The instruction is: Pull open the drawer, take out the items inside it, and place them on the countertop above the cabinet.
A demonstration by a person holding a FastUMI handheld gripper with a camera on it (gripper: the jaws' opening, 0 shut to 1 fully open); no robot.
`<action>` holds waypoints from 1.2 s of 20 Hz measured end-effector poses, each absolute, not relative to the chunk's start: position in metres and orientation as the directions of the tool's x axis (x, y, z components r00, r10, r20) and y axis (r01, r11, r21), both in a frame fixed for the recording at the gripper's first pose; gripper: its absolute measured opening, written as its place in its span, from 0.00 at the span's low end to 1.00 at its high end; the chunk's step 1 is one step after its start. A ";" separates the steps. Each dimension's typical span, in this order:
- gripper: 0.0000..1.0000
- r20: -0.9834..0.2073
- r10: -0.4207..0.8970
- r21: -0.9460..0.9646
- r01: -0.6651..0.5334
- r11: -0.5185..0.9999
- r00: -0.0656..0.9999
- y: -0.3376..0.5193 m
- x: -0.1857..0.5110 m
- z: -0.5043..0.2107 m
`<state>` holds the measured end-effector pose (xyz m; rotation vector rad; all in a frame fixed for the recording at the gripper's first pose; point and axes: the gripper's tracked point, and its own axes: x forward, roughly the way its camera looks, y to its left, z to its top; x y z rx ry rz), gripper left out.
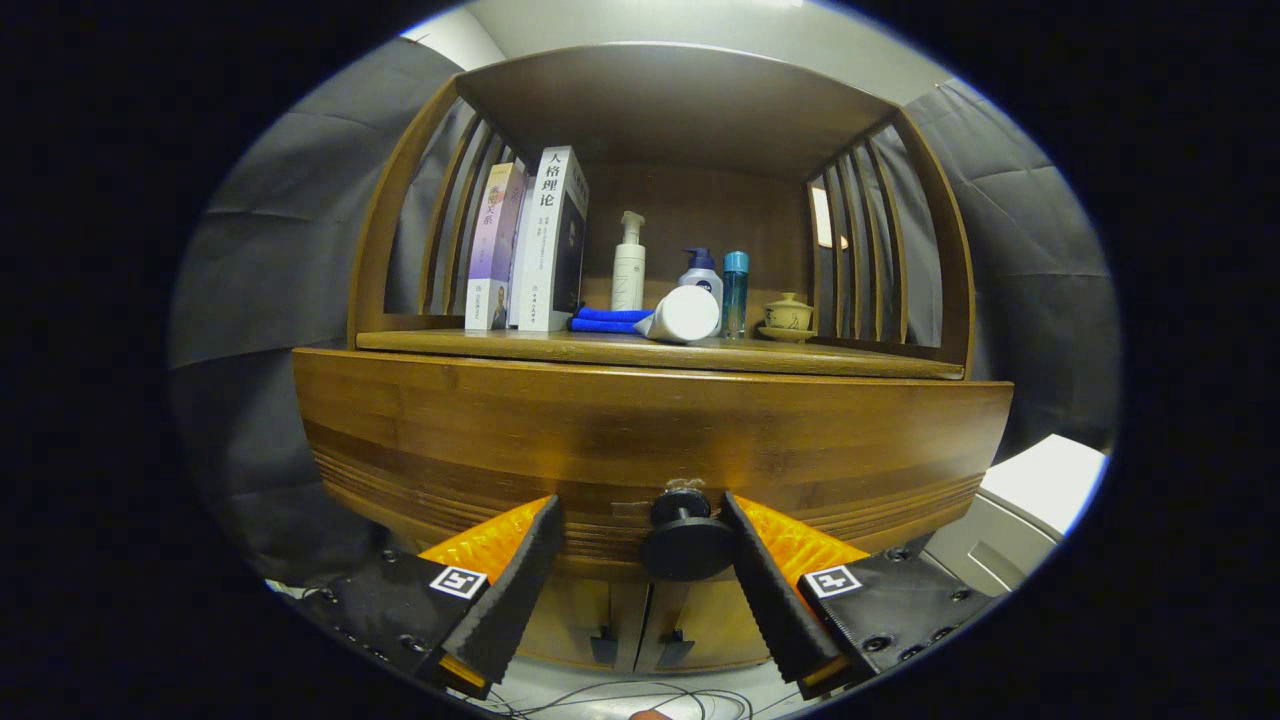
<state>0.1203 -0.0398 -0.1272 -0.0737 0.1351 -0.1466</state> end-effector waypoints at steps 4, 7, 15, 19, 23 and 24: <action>0.99 -0.125 -0.153 -0.081 0.144 0.986 0.980 -0.041 0.130 -0.128; 0.99 -0.129 -0.154 -0.069 0.146 0.987 0.980 -0.041 0.141 -0.127; 1.00 -0.126 -0.155 -0.028 0.153 0.988 0.980 -0.044 0.165 -0.121; 1.00 -0.127 -0.146 -0.049 0.141 0.989 0.981 -0.044 0.169 -0.127; 1.00 -0.114 -0.113 0.016 0.116 0.993 0.987 -0.041 0.148 -0.102; 1.00 -0.099 -0.106 0.009 0.107 0.994 0.989 -0.040 0.137 -0.090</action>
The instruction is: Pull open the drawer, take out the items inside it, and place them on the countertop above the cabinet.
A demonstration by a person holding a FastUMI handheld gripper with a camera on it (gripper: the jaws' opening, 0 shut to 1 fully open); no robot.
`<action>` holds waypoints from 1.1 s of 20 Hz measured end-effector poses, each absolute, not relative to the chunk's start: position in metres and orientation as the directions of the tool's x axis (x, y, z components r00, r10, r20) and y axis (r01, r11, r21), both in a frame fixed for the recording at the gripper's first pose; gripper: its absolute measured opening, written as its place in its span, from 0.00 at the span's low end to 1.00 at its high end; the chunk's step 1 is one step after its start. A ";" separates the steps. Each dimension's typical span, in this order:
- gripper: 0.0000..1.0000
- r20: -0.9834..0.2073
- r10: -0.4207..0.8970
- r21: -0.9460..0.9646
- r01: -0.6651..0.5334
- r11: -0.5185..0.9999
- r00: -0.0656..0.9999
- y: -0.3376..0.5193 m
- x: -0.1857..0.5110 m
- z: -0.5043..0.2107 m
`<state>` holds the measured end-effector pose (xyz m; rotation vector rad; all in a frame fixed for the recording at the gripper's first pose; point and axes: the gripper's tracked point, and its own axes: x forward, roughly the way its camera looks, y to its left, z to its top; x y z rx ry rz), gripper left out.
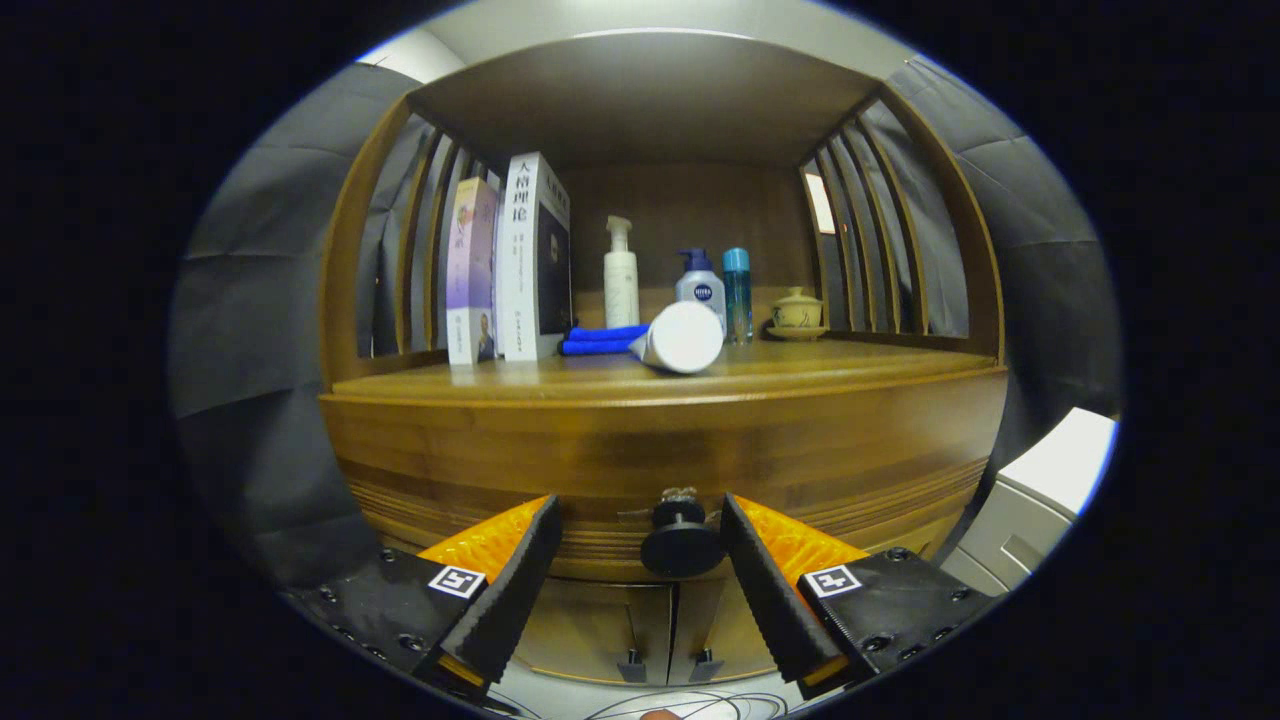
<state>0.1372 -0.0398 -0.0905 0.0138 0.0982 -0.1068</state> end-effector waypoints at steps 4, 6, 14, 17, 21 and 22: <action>0.99 -0.036 -0.068 -0.027 0.067 0.997 0.997 -0.034 0.092 -0.043; 0.99 -0.016 -0.051 -0.019 0.050 0.999 0.999 -0.029 0.065 -0.024; 0.99 0.004 0.018 0.012 -0.018 1.000 1.000 -0.013 -0.017 0.014; 0.99 0.041 0.035 0.000 -0.035 0.999 0.999 -0.006 -0.033 0.028; 0.99 0.055 0.054 -0.029 -0.052 0.998 0.997 0.001 -0.043 0.030; 0.99 0.051 0.058 -0.023 -0.057 0.998 0.997 0.002 -0.043 0.029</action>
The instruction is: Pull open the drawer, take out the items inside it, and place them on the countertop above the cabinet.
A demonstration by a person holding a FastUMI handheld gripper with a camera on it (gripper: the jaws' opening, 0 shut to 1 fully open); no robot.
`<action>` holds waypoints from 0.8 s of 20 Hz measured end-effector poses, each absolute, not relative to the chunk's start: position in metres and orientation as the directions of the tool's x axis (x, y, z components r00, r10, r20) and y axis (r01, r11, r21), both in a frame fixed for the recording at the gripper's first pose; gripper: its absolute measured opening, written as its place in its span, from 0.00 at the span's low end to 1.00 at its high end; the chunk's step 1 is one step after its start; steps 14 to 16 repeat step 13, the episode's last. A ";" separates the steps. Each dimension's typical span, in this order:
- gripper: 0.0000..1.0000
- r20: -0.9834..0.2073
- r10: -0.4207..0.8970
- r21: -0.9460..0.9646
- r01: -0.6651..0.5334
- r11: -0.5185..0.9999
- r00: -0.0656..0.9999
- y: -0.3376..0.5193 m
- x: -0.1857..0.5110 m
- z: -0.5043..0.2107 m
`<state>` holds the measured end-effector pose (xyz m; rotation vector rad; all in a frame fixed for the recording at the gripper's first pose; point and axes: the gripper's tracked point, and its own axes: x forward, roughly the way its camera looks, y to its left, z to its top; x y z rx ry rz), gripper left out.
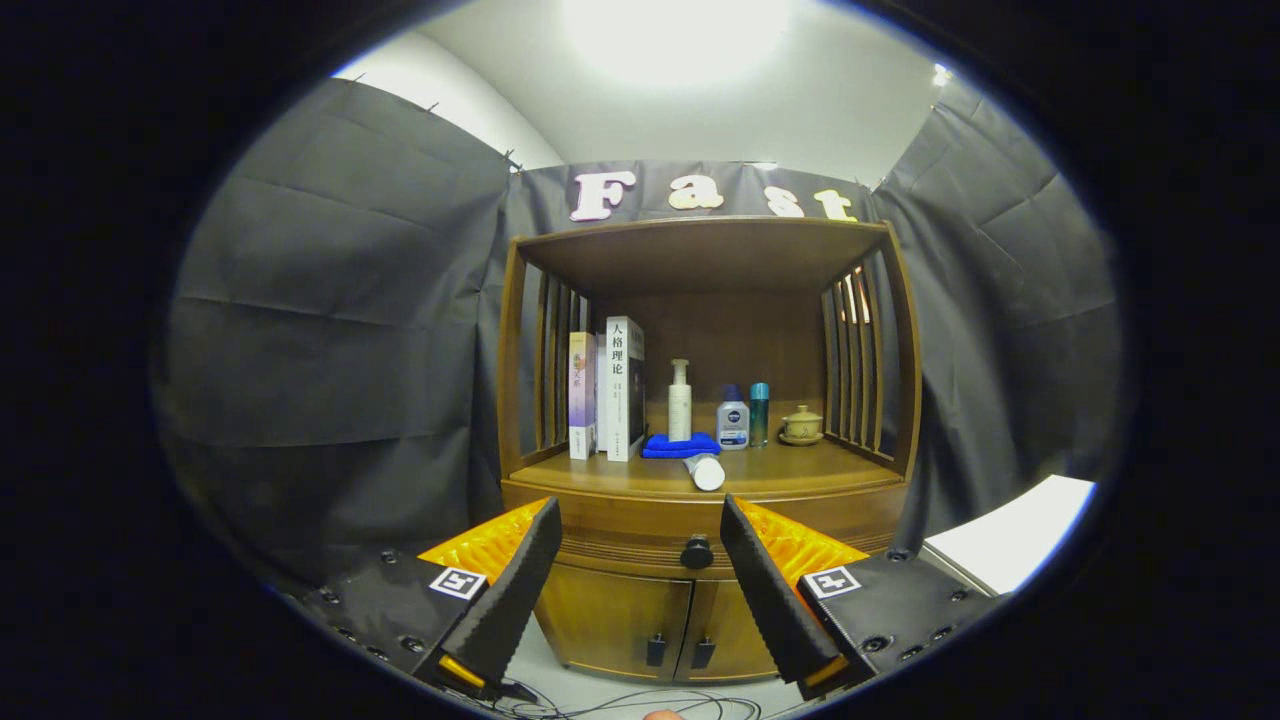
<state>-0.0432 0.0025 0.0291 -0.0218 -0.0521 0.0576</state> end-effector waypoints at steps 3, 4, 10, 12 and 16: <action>0.99 0.047 0.063 0.001 -0.063 0.998 0.997 0.002 -0.045 0.027; 0.99 0.047 0.063 0.006 -0.064 0.998 0.997 0.002 -0.045 0.027; 0.99 0.067 0.057 0.026 -0.059 0.998 0.996 -0.004 -0.049 0.034; 0.99 0.080 0.050 0.037 -0.053 0.998 0.996 -0.006 -0.049 0.037; 0.99 0.082 0.053 0.042 -0.057 0.998 0.995 -0.005 -0.050 0.038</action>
